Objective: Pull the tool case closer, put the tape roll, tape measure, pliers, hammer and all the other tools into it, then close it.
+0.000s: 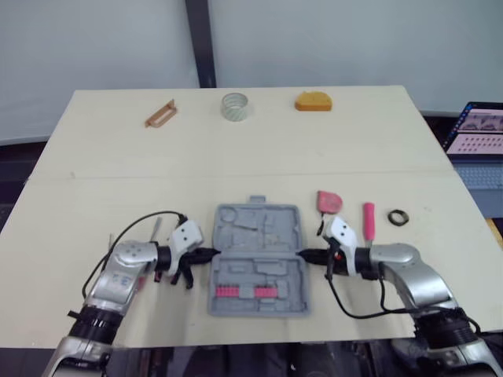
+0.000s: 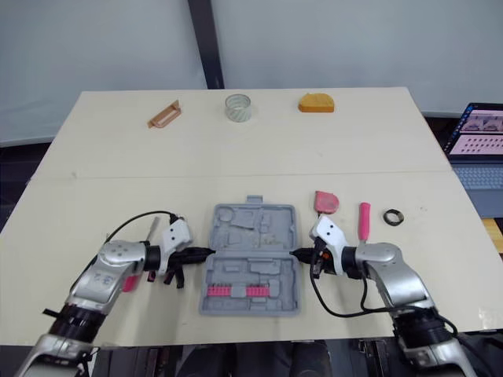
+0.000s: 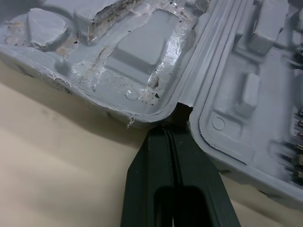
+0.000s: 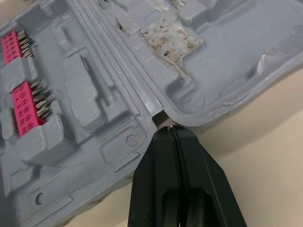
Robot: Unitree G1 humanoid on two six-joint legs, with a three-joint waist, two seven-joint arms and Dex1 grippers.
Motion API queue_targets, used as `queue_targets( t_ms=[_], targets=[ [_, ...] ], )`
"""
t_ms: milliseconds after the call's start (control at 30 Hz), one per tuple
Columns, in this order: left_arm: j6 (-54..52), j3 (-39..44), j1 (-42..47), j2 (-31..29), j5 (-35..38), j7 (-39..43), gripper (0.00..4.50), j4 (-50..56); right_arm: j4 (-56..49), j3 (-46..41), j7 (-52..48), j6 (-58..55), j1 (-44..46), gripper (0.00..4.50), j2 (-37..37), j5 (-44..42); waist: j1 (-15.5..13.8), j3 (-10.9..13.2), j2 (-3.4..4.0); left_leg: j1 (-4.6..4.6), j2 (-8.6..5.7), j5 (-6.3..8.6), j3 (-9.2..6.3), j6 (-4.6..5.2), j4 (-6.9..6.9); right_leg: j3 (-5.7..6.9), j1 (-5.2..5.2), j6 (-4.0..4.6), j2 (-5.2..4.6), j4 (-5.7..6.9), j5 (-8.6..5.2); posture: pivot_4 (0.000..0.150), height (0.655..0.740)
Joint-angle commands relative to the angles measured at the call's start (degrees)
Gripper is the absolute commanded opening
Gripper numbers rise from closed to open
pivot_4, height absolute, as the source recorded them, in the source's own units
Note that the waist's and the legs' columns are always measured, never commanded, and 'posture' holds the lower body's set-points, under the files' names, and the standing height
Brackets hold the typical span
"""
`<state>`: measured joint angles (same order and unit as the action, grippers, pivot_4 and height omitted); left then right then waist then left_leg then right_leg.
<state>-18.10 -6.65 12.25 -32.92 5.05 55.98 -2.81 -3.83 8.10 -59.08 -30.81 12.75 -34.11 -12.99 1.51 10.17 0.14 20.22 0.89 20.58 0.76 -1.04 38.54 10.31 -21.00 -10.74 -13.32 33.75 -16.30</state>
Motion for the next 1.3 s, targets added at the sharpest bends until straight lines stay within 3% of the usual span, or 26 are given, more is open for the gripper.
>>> queue_targets(
  t_ms=[33,367,700,1300],
  targets=[
    [-3.0,-0.3,-4.9,-2.2,1.5,0.7,0.02,5.9,-6.3,0.1,-1.2,-2.2,-2.7,0.00,-1.7,-2.7,0.0,0.0,0.00,0.00,0.00,0.00,0.00,0.00,0.00,-0.01,0.00,0.00,0.00,-0.01,0.00,0.150,0.7400],
    [-7.5,0.2,-13.5,-5.7,4.3,-0.4,0.02,15.5,-14.7,0.1,-0.4,-7.0,-9.5,0.00,-4.5,-6.8,-0.4,0.0,-0.01,-0.03,0.00,0.02,0.01,0.02,0.03,-0.05,0.06,0.00,0.00,-0.05,0.00,0.150,0.7400],
    [-8.8,-0.2,-17.0,-7.6,5.1,-0.3,0.02,18.4,-18.1,-0.4,1.1,-8.9,-13.2,0.00,-5.6,-8.7,-1.5,0.0,-0.01,-0.04,0.00,0.05,0.03,0.02,0.08,-0.07,0.08,0.00,0.00,-0.08,0.00,0.150,0.7400],
    [-8.6,-0.3,-15.9,-7.7,5.9,-1.6,0.02,17.8,-17.5,-0.9,2.2,-8.4,-13.9,0.00,-7.0,-9.6,-1.8,0.0,-0.01,-0.04,0.00,0.07,0.03,0.04,0.15,-0.08,0.12,0.00,0.00,-0.09,0.00,0.150,0.7400]
  ],
)
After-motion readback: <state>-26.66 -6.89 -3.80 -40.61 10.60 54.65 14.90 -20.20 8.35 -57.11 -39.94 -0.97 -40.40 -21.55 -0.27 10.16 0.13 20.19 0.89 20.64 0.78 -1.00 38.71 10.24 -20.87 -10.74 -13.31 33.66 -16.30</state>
